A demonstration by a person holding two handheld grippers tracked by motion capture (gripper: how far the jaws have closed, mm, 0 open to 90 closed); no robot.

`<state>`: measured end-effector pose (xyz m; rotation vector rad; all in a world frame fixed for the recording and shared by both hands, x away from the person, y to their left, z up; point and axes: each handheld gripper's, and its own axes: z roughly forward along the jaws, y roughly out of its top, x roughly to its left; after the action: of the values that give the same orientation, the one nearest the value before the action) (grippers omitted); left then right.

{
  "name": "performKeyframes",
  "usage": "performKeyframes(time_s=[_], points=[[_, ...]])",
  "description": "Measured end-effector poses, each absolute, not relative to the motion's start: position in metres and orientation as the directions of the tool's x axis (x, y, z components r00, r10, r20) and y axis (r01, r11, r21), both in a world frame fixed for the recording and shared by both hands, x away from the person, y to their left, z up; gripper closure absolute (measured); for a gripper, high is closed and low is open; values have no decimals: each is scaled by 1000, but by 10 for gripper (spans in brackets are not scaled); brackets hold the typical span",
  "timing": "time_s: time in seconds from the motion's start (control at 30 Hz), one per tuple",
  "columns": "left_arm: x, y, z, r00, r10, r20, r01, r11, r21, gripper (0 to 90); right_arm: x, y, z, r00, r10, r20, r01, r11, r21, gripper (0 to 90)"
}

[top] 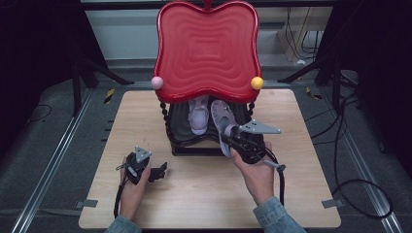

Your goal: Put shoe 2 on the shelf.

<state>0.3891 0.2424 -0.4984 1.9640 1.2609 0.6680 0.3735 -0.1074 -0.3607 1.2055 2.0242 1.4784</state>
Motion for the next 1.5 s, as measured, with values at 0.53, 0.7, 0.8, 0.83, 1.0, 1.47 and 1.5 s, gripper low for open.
performKeyframes(time_s=[0.53,0.7,0.8,0.83,1.0,1.47,1.5], points=[[390,244,-500,393,918,44,564,-278,778,45,403,-85,-369,-466,875,133,346,42,937,862],[390,242,-500,397,917,44,562,-280,778,45,413,-77,-372,-431,896,113,321,35,947,862],[390,242,-500,400,915,44,563,-284,776,45,417,-72,-374,-412,906,98,306,36,951,862],[390,242,-500,400,915,44,563,-283,777,45,418,-71,-374,-409,908,92,303,40,952,862],[390,243,-500,400,916,39,563,-280,778,46,424,-62,-377,-379,924,58,279,54,959,863],[390,243,-500,401,916,35,563,-276,779,46,434,-54,-383,-309,951,0,263,85,961,863],[390,243,-500,400,916,35,562,-275,780,46,434,-54,-383,-305,953,-3,262,87,961,864]])
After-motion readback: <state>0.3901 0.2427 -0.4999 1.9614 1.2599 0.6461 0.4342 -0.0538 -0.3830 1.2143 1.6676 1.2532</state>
